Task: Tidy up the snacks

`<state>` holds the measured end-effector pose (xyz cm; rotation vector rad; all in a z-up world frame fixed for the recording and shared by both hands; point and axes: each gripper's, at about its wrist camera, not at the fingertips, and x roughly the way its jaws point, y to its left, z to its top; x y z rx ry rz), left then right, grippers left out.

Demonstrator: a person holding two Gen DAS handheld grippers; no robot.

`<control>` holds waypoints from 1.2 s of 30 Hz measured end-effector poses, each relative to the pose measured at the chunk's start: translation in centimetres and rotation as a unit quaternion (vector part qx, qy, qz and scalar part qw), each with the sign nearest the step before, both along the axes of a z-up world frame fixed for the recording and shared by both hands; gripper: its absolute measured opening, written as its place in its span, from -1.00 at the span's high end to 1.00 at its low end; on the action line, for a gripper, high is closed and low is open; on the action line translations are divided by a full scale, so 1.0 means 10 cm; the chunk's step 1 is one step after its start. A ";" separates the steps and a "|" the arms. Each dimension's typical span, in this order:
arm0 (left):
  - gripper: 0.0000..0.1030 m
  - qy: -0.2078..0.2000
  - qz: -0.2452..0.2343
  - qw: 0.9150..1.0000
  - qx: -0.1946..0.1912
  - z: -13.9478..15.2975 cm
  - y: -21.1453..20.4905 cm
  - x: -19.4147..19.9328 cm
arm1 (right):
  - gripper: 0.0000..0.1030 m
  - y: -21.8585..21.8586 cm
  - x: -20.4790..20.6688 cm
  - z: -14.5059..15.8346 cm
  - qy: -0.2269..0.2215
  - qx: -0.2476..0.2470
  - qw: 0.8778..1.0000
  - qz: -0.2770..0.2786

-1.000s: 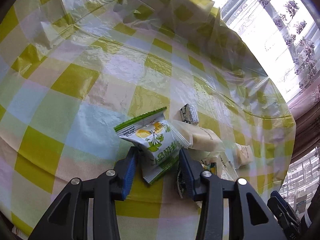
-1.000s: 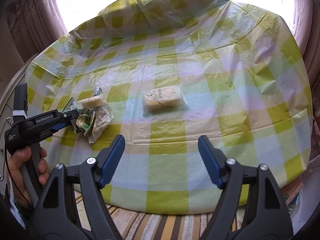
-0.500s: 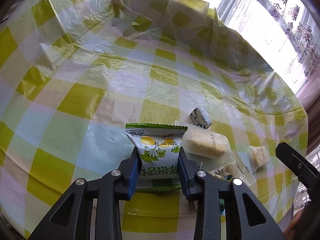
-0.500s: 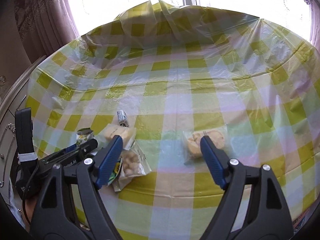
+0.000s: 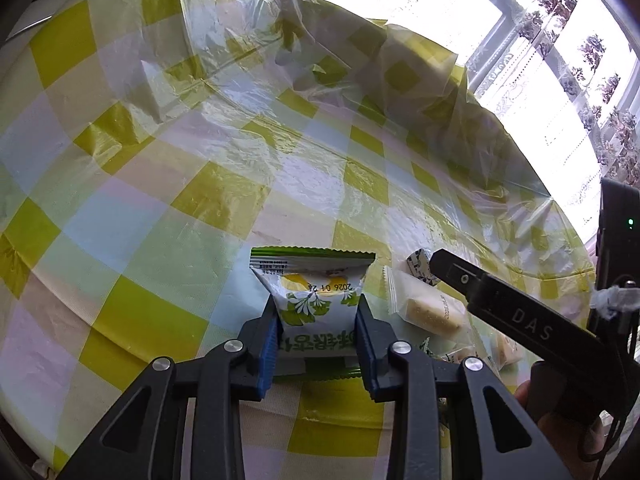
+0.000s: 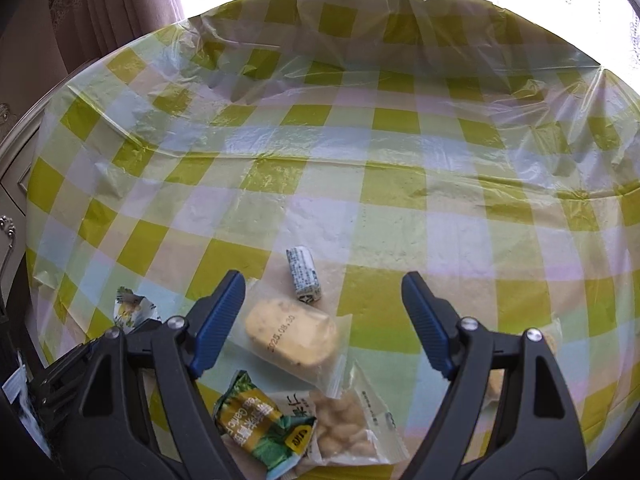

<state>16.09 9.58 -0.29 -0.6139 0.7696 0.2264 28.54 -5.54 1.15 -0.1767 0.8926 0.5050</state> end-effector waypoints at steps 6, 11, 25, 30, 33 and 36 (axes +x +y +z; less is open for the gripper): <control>0.32 -0.008 0.000 1.000 0.001 0.02 0.00 -0.03 | -0.15 0.14 0.14 -0.17 0.021 -0.019 1.000 0.006; 0.32 -0.009 0.002 1.000 -0.004 0.02 0.01 -0.04 | 0.40 0.16 0.14 -0.22 0.011 -0.036 0.999 0.003; 0.32 -0.017 0.005 1.000 0.012 0.07 -0.04 -0.07 | 0.66 -0.01 0.09 -0.02 -0.011 0.002 1.000 -0.008; 0.32 -0.024 0.000 0.999 0.023 0.13 -0.10 -0.09 | 0.66 -0.20 0.00 0.11 -0.014 0.019 1.000 -0.016; 0.32 -0.026 -0.003 0.999 0.027 0.16 -0.14 -0.10 | 0.66 -0.30 -0.09 0.16 -0.015 0.023 0.999 -0.020; 0.32 -0.027 -0.008 0.999 0.031 0.19 -0.19 -0.12 | 0.66 -0.39 -0.18 0.18 -0.014 0.023 0.999 -0.023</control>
